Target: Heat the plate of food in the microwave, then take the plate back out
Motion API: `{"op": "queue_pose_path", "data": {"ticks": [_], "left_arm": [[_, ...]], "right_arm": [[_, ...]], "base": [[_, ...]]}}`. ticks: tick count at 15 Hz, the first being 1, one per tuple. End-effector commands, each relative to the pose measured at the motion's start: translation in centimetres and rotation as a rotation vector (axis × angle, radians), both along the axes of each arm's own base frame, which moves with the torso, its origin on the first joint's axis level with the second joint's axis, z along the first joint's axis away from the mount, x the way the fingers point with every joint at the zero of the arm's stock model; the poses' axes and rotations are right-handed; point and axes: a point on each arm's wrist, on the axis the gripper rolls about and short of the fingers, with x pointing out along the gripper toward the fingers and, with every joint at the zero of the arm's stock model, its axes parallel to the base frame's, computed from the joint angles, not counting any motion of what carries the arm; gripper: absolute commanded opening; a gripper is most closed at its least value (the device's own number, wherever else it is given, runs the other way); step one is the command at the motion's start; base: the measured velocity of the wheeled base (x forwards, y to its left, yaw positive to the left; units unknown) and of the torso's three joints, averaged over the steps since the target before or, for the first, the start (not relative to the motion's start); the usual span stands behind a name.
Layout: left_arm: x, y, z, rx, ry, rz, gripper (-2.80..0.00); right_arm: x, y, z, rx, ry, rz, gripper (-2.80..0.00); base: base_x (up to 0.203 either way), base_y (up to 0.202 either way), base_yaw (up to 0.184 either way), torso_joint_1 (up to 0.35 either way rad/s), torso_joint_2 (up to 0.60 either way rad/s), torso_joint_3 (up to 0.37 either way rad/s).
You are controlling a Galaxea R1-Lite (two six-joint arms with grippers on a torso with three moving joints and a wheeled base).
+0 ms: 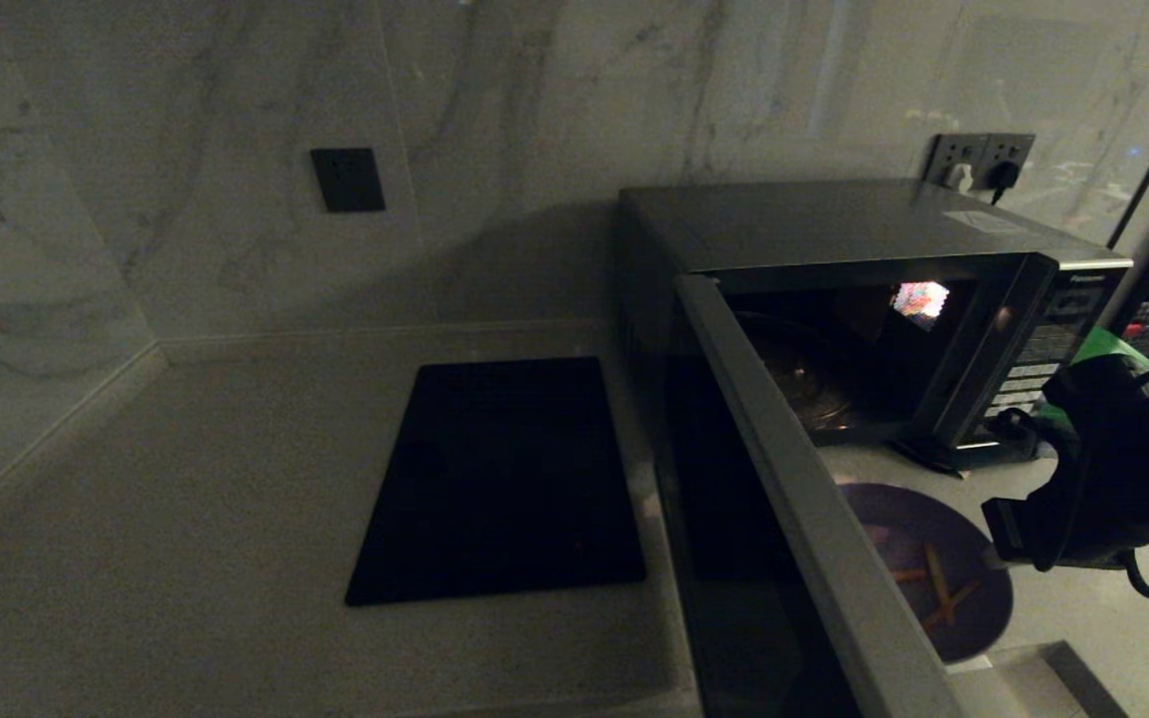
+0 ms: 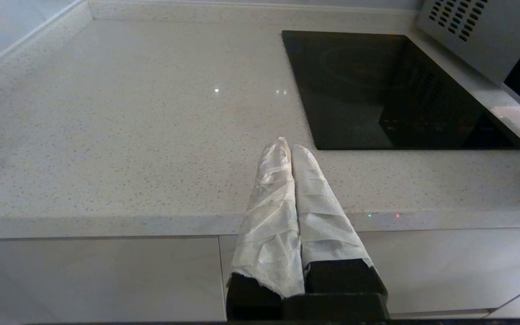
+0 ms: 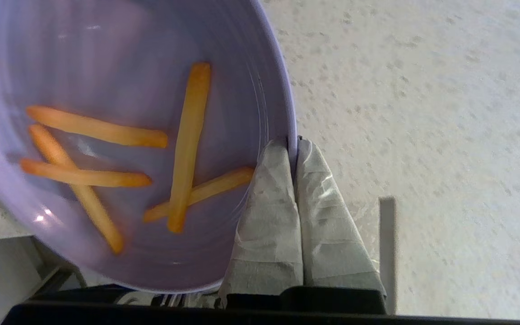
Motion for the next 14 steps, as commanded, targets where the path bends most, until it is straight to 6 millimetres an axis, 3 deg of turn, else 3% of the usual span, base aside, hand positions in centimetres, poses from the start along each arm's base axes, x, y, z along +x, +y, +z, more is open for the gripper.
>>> {"op": "queue_pose_path", "data": {"ticks": [1,14], "left_arm": [[0.0,0.0,0.0,-0.001,0.001,0.001,-2.8],[0.0,0.0,0.0,-0.001,0.001,0.001,-2.8]], "right_arm": [[-1.0,0.1,0.8,0.002,-0.019,-0.003,-2.8],[-3.1,0.4,2.5,0.057,-0.071,-0.123,-2.8]], "base": [[0.0,0.0,0.0,0.0,0.0,0.0],[0.0,0.0,0.0,0.0,0.0,0.0]]}}
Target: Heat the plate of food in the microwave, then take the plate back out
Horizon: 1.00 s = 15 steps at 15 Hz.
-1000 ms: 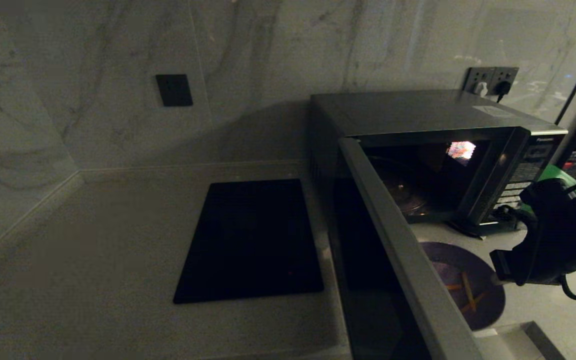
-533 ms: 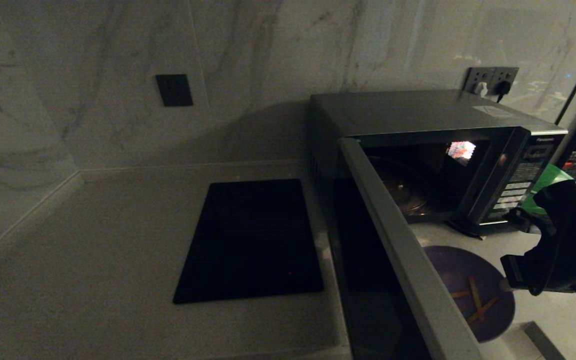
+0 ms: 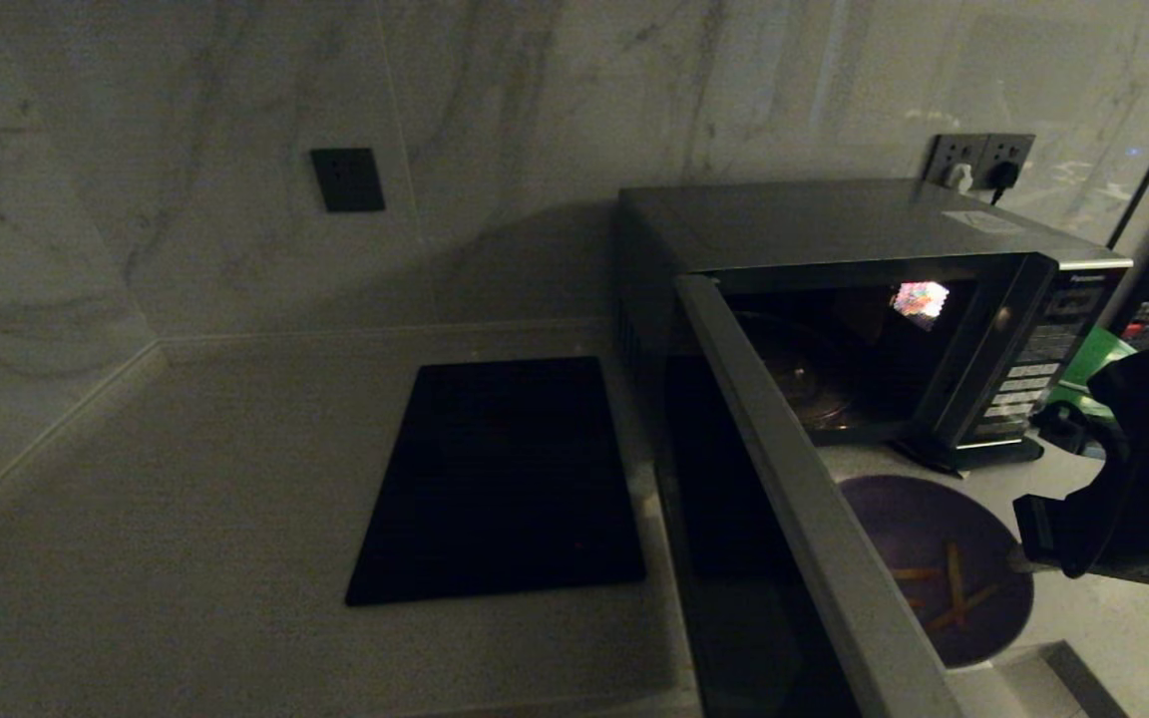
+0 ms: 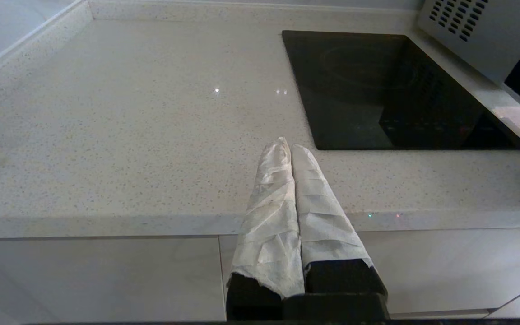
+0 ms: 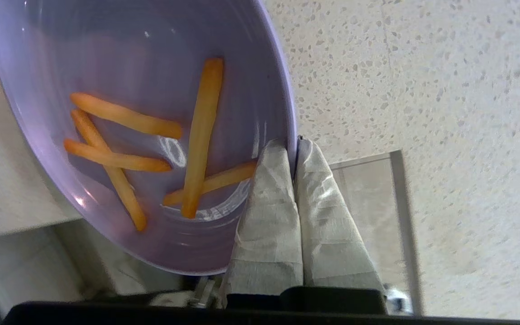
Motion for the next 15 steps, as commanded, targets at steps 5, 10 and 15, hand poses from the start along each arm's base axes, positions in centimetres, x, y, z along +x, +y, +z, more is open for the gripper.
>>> {"op": "queue_pose_path", "data": {"ticks": [5,10,15], "left_arm": [[0.0,0.0,0.0,-0.001,0.001,0.001,-2.8],[0.0,0.0,0.0,-0.001,0.001,0.001,-2.8],[0.0,0.0,0.0,-0.001,0.001,0.001,-2.8]], "right_arm": [[-0.7,0.0,0.9,0.015,-0.029,-0.041,-2.8],[-1.5,-1.7,1.6,0.02,-0.055,-0.132,-2.8],[-2.9,-4.8,2.2,0.038,-0.083,-0.302,-2.8]], "base": [[0.0,0.0,0.0,0.0,0.0,0.0],[0.0,0.0,0.0,0.0,0.0,0.0],[0.0,0.0,0.0,0.0,0.0,0.0]]}}
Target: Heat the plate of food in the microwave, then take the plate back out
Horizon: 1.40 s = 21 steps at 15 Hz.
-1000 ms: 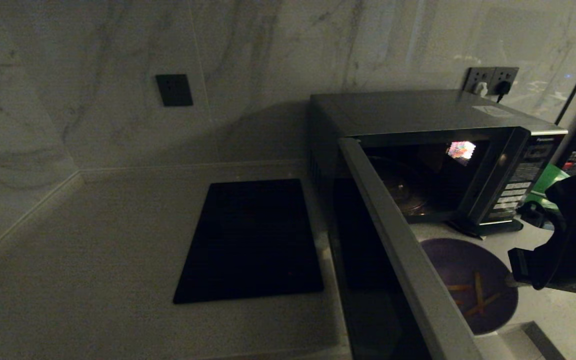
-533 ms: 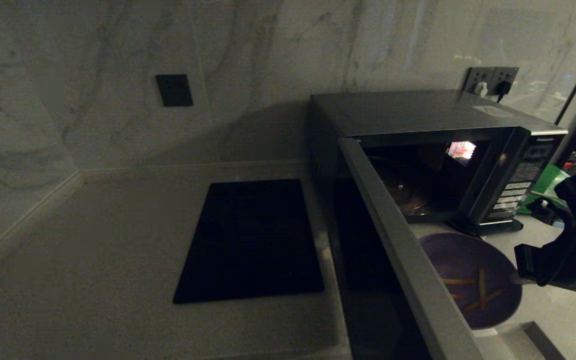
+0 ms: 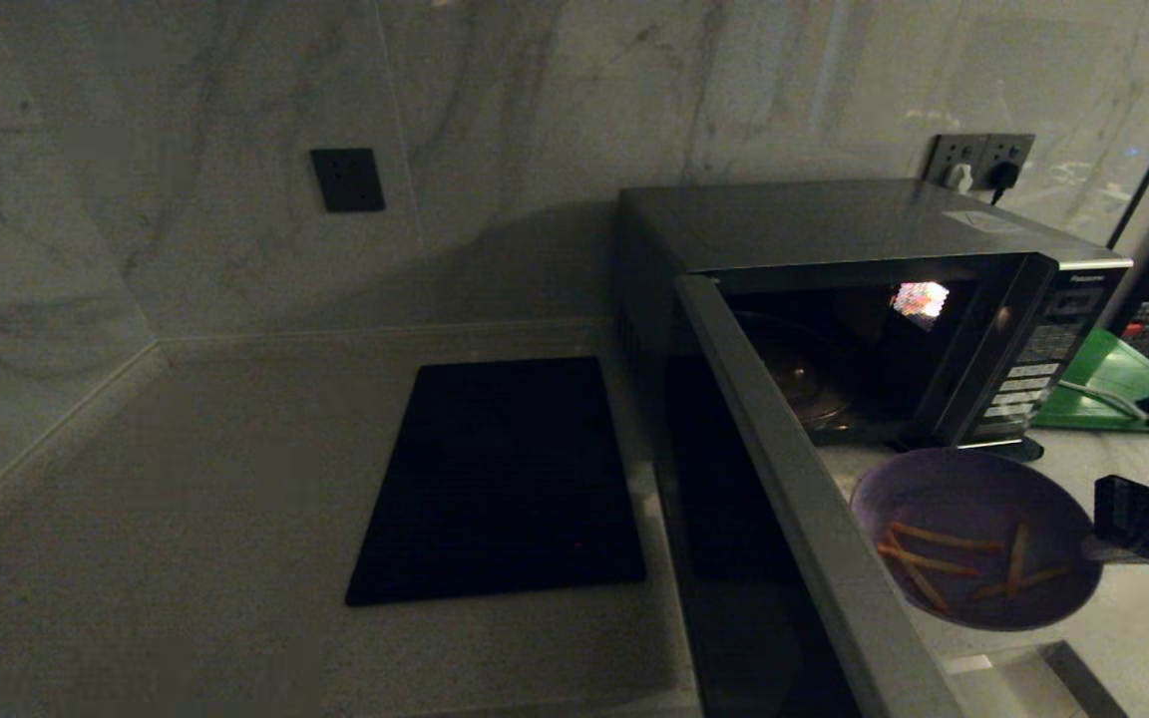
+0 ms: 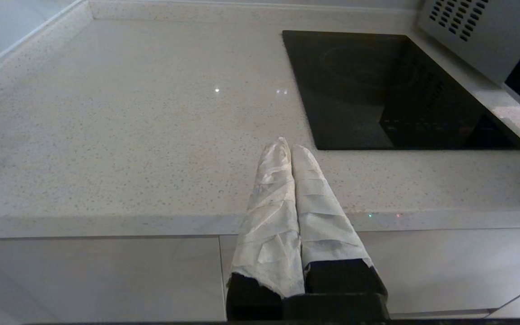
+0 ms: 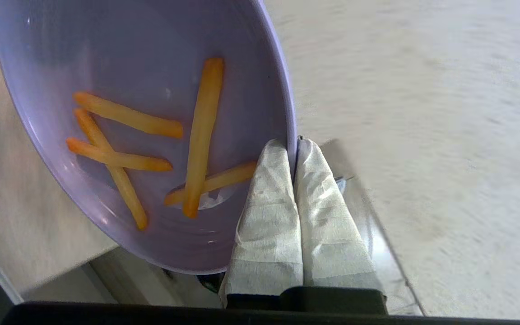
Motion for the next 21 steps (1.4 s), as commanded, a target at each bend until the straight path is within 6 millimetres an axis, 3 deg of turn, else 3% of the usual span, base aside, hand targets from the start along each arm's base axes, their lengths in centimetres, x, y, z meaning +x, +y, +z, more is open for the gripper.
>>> {"op": "queue_pose_path", "data": {"ticks": [1,5,12,16,21], "left_arm": [[0.0,0.0,0.0,-0.001,0.001,0.001,-2.8],[0.0,0.0,0.0,-0.001,0.001,0.001,-2.8],[0.0,0.0,0.0,-0.001,0.001,0.001,-2.8],[0.0,0.0,0.0,-0.001,0.001,0.001,-2.8],[0.0,0.0,0.0,-0.001,0.001,0.001,-2.8]], "right_arm": [[-0.9,-1.6,0.4,0.006,-0.015,-0.085,-2.8],[-2.5,-4.9,1.0,0.038,-0.053,-0.315,-2.8],[-7.3,-12.8,0.0,0.055,-0.068,-0.698,-2.8],[-8.9,-16.7,-2.3,0.073,-0.065,-0.856,-2.8],[-9.6,-20.8,-6.8,0.094,-0.029,-0.945,-2.8]], "base": [[0.0,0.0,0.0,0.0,0.0,0.0],[0.0,0.0,0.0,0.0,0.0,0.0],[0.0,0.0,0.0,0.0,0.0,0.0],[0.0,0.0,0.0,0.0,0.0,0.0],[0.0,0.0,0.0,0.0,0.0,0.0]]}}
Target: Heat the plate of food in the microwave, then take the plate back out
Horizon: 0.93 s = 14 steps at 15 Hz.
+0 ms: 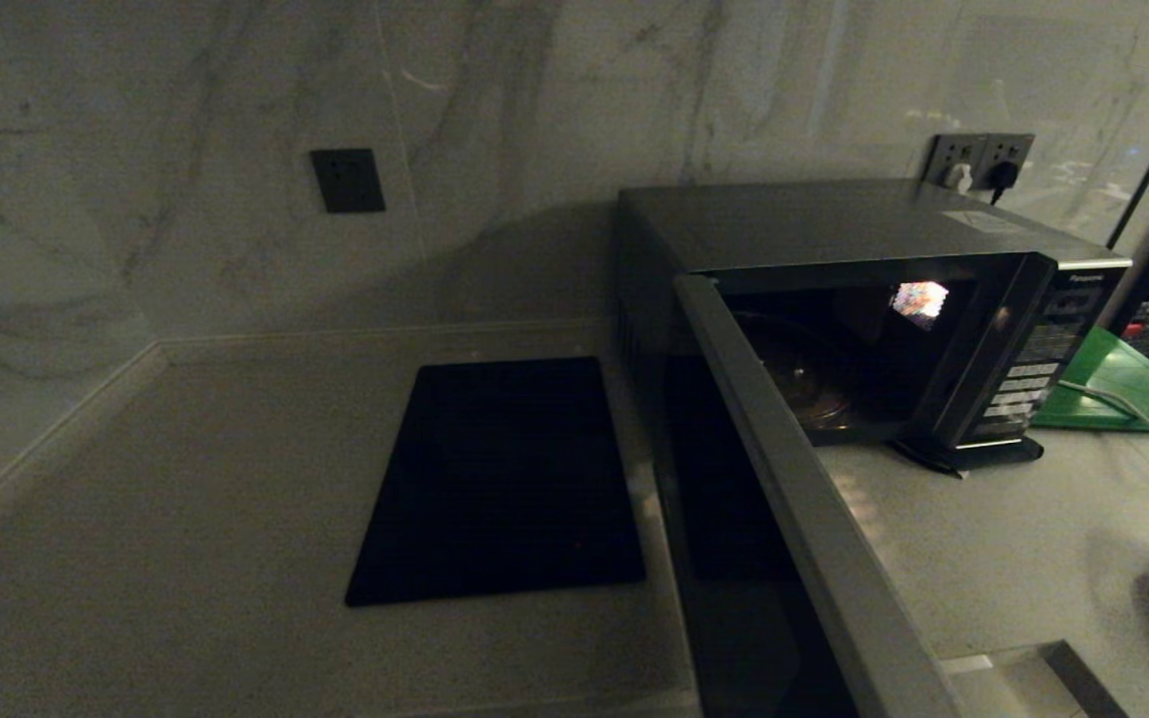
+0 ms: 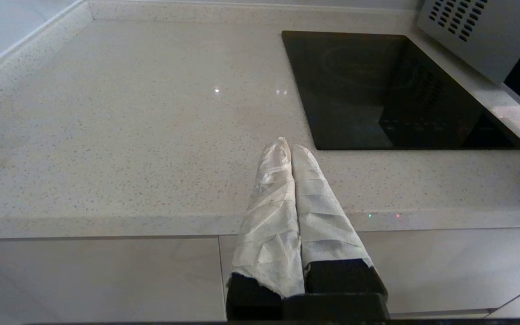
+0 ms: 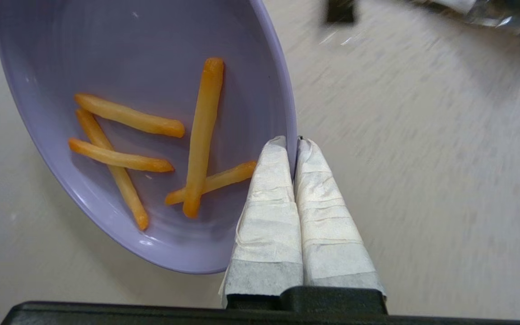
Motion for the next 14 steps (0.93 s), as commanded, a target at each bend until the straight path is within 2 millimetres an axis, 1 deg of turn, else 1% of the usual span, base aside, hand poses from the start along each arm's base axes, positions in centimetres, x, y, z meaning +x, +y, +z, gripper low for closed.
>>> {"op": "queue_pose_path", "data": {"ticks": [1,4,7,9,10,14], "left_arm": [[0.0,0.0,0.0,-0.001,0.0,0.001,-2.8],[0.0,0.0,0.0,-0.001,0.001,0.001,-2.8],[0.0,0.0,0.0,-0.001,0.001,0.001,-2.8],[0.0,0.0,0.0,-0.001,0.001,0.001,-2.8],[0.0,0.0,0.0,-0.001,0.0,0.001,-2.8],[0.0,0.0,0.0,-0.001,0.001,0.001,-2.8]], "right_arm": [[-0.3,-1.9,-3.3,0.063,0.032,-0.038,-2.8],[-0.9,-3.2,-5.0,0.076,0.036,-0.071,-2.8],[-1.4,-3.6,-5.5,0.086,0.04,-0.079,-2.8],[-1.5,-3.7,-5.4,0.082,0.037,-0.083,-2.8],[-1.6,-3.7,-5.3,0.079,0.035,-0.084,0.0],[-2.3,-3.6,-4.5,0.063,0.023,-0.098,0.0]], "base": [[0.0,0.0,0.0,0.0,0.0,0.0],[0.0,0.0,0.0,0.0,0.0,0.0],[0.0,0.0,0.0,0.0,0.0,0.0],[0.0,0.0,0.0,0.0,0.0,0.0],[0.0,0.0,0.0,0.0,0.0,0.0],[0.0,0.0,0.0,0.0,0.0,0.0]]}}
